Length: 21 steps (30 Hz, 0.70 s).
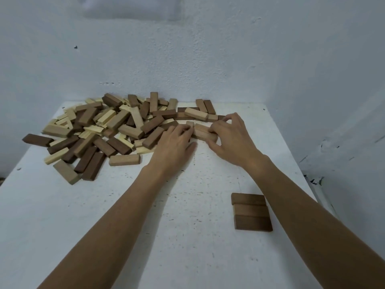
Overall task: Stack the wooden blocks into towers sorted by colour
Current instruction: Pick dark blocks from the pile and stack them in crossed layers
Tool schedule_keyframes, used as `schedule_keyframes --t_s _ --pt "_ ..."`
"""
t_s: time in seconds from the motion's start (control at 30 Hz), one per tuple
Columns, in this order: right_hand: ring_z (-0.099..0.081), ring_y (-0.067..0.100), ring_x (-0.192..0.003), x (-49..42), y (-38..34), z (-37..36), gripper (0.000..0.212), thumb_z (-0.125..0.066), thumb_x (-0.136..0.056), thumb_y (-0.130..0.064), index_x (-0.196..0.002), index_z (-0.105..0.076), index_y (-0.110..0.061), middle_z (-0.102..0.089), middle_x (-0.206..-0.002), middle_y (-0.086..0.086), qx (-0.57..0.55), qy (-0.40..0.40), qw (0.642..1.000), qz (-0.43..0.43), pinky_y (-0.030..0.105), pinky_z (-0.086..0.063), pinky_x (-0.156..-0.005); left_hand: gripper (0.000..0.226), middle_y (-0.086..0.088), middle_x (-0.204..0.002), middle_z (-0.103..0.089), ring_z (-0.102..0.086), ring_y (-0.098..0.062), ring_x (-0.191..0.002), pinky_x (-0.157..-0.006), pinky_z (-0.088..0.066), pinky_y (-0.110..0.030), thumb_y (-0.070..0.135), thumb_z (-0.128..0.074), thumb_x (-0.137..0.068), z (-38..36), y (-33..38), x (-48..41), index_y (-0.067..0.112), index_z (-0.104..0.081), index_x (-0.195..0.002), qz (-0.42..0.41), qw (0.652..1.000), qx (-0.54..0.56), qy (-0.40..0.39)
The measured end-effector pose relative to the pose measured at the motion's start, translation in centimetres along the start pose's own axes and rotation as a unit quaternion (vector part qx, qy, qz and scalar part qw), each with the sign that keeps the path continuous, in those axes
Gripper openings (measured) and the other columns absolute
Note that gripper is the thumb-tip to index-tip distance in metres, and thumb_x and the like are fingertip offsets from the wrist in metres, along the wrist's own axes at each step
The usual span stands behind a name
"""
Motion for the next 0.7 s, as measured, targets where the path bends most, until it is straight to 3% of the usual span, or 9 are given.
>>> schedule_keyframes --t_s 0.1,0.2,0.3,0.4,0.5,0.6,0.7 --pt "-0.045 0.028 -0.104 0.8 -1.3 0.5 0.03 -0.06 -0.088 -0.042 -0.101 -0.063 -0.015 -0.063 -0.096 -0.002 0.016 -0.024 0.999 -0.017 0.037 -0.035 -0.088 0.029 -0.012 -0.123 -0.06 -0.057 -0.033 -0.103 -0.087 -0.045 -0.04 0.017 -0.06 -0.092 0.7 -0.2 1.4 0.002 -0.066 -0.117 -0.006 1.0 0.022 0.009" --pt "-0.045 0.024 -0.1 2.1 -3.0 0.7 0.036 -0.058 -0.09 -0.044 -0.121 -0.058 -0.025 -0.055 -0.103 0.001 -0.01 -0.059 0.998 -0.037 0.032 -0.035 -0.082 0.017 -0.009 -0.113 -0.062 -0.06 -0.027 -0.099 -0.082 -0.05 -0.036 0.013 -0.064 -0.088 1.7 0.3 3.5 0.002 -0.071 -0.098 -0.006 0.997 0.072 0.032" --pt "-0.049 0.019 -0.091 3.3 -5.2 1.2 0.036 -0.063 -0.091 -0.042 -0.121 -0.059 -0.024 -0.047 -0.104 0.002 -0.109 -0.078 0.989 -0.058 0.028 -0.044 -0.08 0.019 -0.004 -0.123 -0.059 -0.058 -0.018 -0.108 -0.088 -0.049 -0.032 0.019 -0.067 -0.089 2.4 0.4 5.6 0.009 -0.072 -0.104 0.017 0.991 0.129 0.023" --pt "-0.052 0.018 -0.091 4.2 -6.8 1.4 0.038 -0.067 -0.089 -0.043 -0.117 -0.059 -0.019 -0.046 -0.106 0.003 -0.135 -0.091 0.984 -0.076 0.029 -0.048 -0.08 0.026 -0.004 -0.137 -0.056 -0.055 -0.018 -0.123 -0.095 -0.038 -0.02 0.024 -0.07 -0.088 3.1 -0.2 7.0 0.016 -0.071 -0.113 0.038 0.989 0.143 -0.017" --pt "-0.052 0.02 -0.095 5.4 -7.9 1.5 0.044 -0.07 -0.085 -0.047 -0.117 -0.059 -0.02 -0.049 -0.107 0.003 -0.145 -0.099 0.981 -0.087 0.031 -0.048 -0.082 0.025 -0.002 -0.125 -0.065 -0.047 -0.013 -0.134 -0.092 -0.033 -0.014 0.019 -0.073 -0.085 4.2 -0.1 7.9 0.014 -0.073 -0.11 0.036 0.988 0.149 -0.038" --pt "-0.051 0.018 -0.096 6.9 -8.9 1.5 0.045 -0.073 -0.082 -0.047 -0.116 -0.059 -0.02 -0.048 -0.107 0.001 -0.177 -0.106 0.974 -0.092 0.026 -0.044 -0.078 0.026 -0.002 -0.11 -0.072 -0.042 -0.009 -0.137 -0.102 -0.04 -0.022 0.015 -0.077 -0.081 4.9 0.2 9.3 0.013 -0.074 -0.107 0.049 0.981 0.184 -0.048" --pt "-0.052 0.013 -0.096 8.4 -10.0 1.7 0.044 -0.075 -0.081 -0.045 -0.115 -0.062 -0.02 -0.048 -0.115 -0.003 -0.208 -0.106 0.968 -0.086 0.023 -0.045 -0.079 0.029 0.004 -0.115 -0.07 -0.039 0.002 -0.135 -0.105 -0.04 -0.021 0.017 -0.078 -0.079 5.6 0.1 10.9 0.02 -0.073 -0.107 0.079 0.97 0.222 -0.065"
Point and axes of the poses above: each hand's wrist, its own x-axis away from the middle knuckle, its own z-axis out of the back of the hand, y = z × x, the point moved 1 cm from there along -x, towards the middle knuckle
